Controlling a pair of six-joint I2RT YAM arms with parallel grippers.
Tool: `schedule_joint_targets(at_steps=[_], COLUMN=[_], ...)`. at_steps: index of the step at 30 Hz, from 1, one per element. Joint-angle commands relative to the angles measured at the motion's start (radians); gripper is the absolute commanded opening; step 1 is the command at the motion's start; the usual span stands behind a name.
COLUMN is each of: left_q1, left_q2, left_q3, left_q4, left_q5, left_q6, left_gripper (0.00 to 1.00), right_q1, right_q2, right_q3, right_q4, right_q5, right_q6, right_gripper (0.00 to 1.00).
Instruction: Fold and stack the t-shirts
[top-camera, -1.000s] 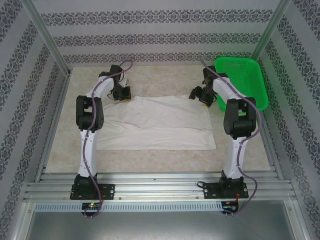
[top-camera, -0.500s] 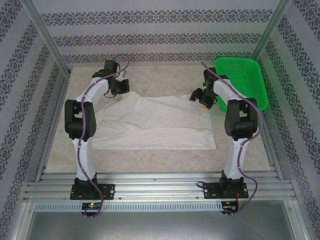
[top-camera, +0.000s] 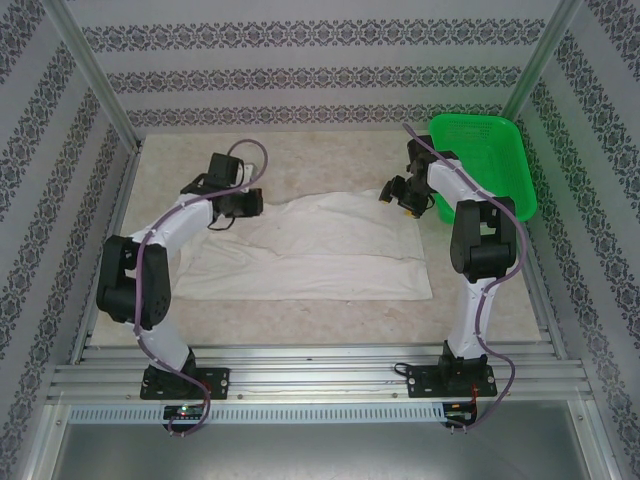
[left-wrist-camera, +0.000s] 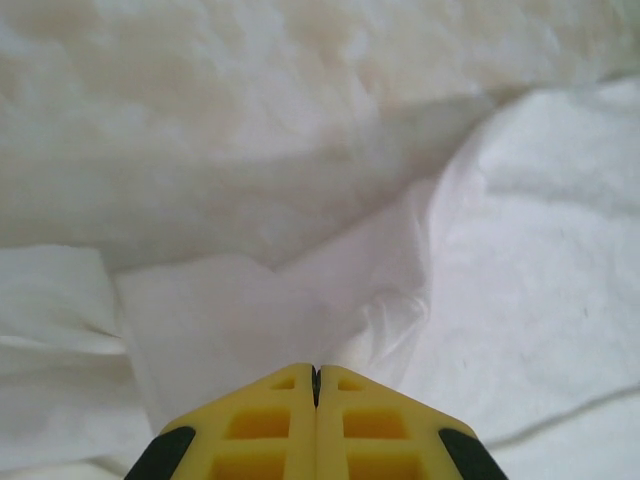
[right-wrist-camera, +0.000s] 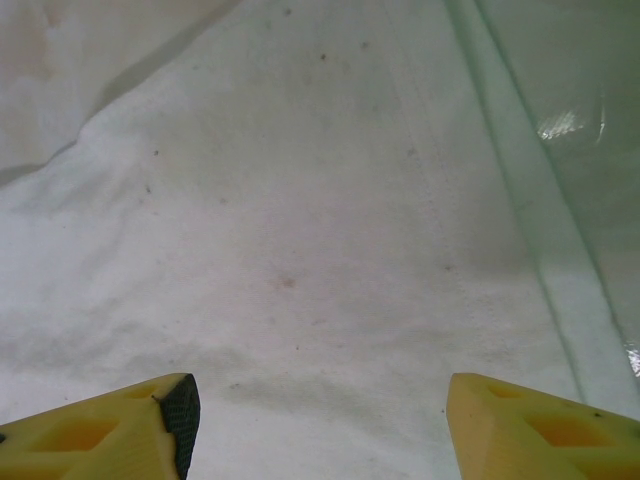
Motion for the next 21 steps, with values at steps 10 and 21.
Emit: schedule_joint_targets(at_steps=[10,21], left_q1=[-0.075,0.000], left_q2=[-0.112,-0.041], left_q3=[-0.166,0.089], left_q4=[0.124,-0.093], left_q5=[0.029,0.026], left_q6=[-0.146,-0.099], left_gripper=[0.46,0.63], right_q1=[0.003,-0.006], right_q2=[-0.009,-0.017], right_q3=[0.013,-0.001], right_q4=[-0.010,-0.011], right_q5=[-0.002,-0.013], right_q6=[0.022,0.007], right_gripper=[0.67,0.68])
